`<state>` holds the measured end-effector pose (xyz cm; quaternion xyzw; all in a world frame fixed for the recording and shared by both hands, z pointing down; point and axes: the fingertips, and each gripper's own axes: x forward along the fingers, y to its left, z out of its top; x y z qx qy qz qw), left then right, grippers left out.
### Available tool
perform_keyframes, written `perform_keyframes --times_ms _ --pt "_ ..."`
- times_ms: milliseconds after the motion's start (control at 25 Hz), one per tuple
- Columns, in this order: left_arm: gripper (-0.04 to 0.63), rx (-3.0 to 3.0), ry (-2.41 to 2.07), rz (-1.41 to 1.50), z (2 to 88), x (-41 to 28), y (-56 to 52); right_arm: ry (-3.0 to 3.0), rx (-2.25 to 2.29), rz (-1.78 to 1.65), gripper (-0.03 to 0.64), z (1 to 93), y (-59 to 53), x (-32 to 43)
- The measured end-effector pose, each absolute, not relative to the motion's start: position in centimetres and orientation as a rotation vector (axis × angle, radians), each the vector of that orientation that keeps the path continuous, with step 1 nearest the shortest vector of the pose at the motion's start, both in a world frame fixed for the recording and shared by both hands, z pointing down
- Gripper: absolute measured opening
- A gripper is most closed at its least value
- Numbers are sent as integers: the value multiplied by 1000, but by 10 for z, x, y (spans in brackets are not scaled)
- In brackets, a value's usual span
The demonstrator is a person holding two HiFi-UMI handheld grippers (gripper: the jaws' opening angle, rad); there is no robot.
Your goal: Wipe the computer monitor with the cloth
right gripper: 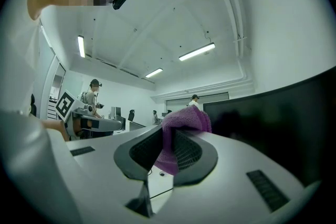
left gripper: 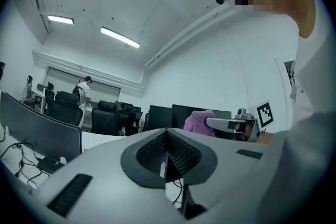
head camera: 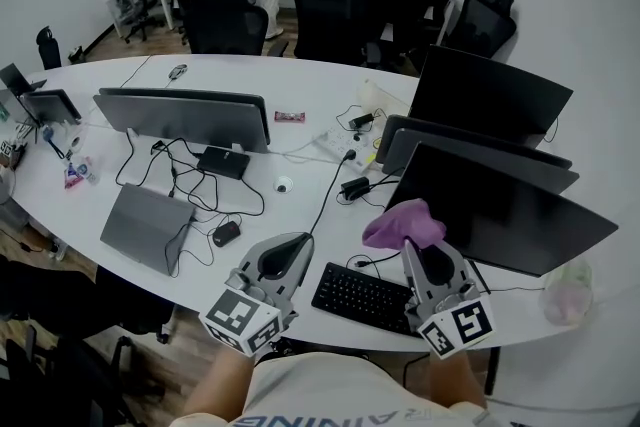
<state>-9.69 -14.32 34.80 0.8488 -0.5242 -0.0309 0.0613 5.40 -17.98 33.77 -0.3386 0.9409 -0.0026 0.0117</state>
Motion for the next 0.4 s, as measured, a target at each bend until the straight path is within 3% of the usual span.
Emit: perform_keyframes --times_ms 400 --pt "9 2576 -1566 -83 349 -86 -149 2938 -1057 -12 63 339 -184 63"
